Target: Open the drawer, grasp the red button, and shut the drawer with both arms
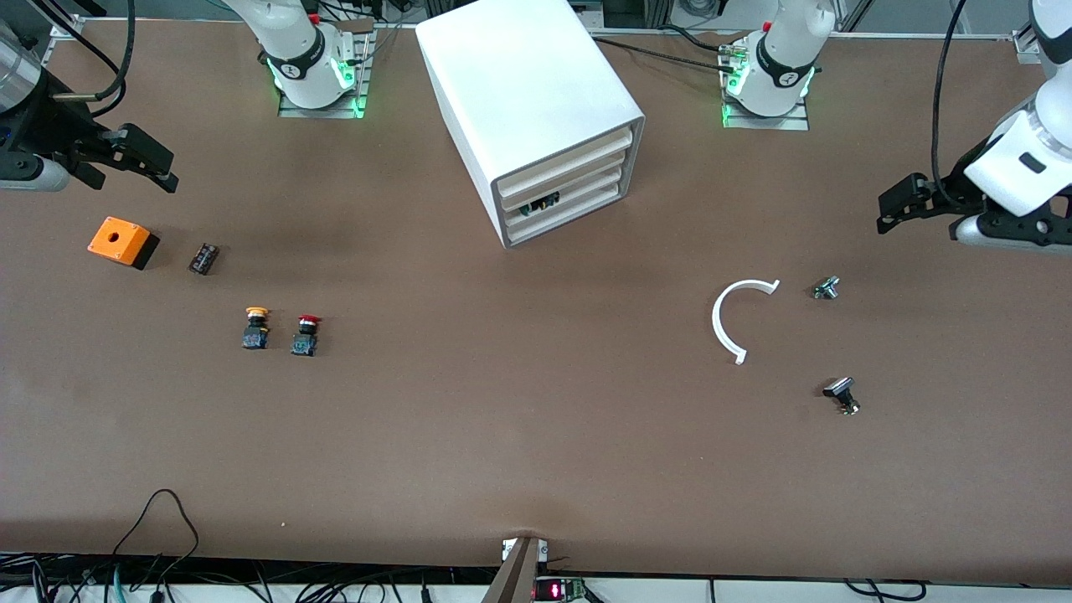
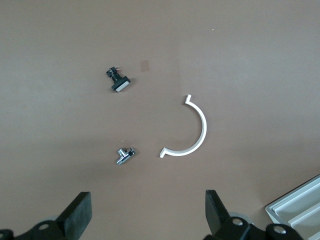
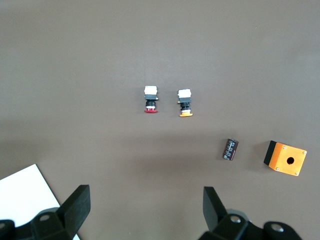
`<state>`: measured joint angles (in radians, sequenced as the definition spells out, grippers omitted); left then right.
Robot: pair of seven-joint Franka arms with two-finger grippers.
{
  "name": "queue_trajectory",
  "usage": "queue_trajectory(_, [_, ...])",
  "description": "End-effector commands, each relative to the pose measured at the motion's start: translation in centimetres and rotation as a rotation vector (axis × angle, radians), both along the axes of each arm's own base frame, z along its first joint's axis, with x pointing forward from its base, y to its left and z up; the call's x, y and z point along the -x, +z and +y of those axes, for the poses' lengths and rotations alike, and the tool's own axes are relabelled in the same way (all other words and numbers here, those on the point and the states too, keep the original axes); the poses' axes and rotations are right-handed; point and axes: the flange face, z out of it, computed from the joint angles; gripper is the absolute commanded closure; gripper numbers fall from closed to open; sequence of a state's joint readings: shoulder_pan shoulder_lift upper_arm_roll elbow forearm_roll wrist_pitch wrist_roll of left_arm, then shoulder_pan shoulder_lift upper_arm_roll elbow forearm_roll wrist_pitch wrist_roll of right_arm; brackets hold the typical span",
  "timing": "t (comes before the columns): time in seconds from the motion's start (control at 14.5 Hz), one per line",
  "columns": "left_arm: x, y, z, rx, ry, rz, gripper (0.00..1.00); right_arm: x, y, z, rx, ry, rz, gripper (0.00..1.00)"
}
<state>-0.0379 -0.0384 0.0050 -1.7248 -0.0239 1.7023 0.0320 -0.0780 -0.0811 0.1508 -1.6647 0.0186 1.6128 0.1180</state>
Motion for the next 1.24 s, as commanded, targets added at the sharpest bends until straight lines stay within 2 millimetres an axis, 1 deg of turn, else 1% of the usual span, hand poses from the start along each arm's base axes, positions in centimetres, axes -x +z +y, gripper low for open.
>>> queue_trajectory(0.0, [2.2, 0.3, -0.8, -0.018, -0.036, 0.007, 0.0, 0.6, 0.2, 0.7, 0.02, -0.001, 0.003, 0.0])
queue_trajectory(0.07, [2.0, 0.0, -0.6, -0.023, -0.038, 0.037, 0.0, 0.6, 0.2, 0.6, 0.019, -0.002, 0.003, 0.0])
queue_trajectory(0.21, [1.7, 0.3, -0.6, -0.044, -0.044, 0.031, 0.0, 0.4, 0.1, 0.3, 0.023, -0.005, 0.003, 0.0])
queue_trajectory(0.41, [1.6, 0.4, -1.3, -0.068, -0.063, 0.026, 0.0, 0.3, 0.1, 0.3, 0.027, -0.002, -0.001, 0.0])
queue_trajectory(0.48, [1.2, -0.2, -1.1, -0.053, -0.055, 0.03, 0.0, 0.3, 0.0, 0.4, 0.027, 0.0, -0.001, 0.0])
queue_trajectory(0.62, [0.9, -0.3, -1.2, -0.037, -0.053, 0.019, 0.0, 0.1, 0.0, 0.4, 0.026, 0.0, -0.004, 0.0])
queue_trajectory(0.97, [0.9, -0.4, -1.0, -0.042, -0.053, 0.023, 0.0, 0.0, -0.1, 0.4, 0.026, 0.01, 0.001, 0.0])
queue_trajectory(1.18, [1.0, -0.3, -1.1, -0.041, -0.052, 0.026, 0.0, -0.1, 0.1, 0.0, 0.03, 0.001, -0.009, 0.0])
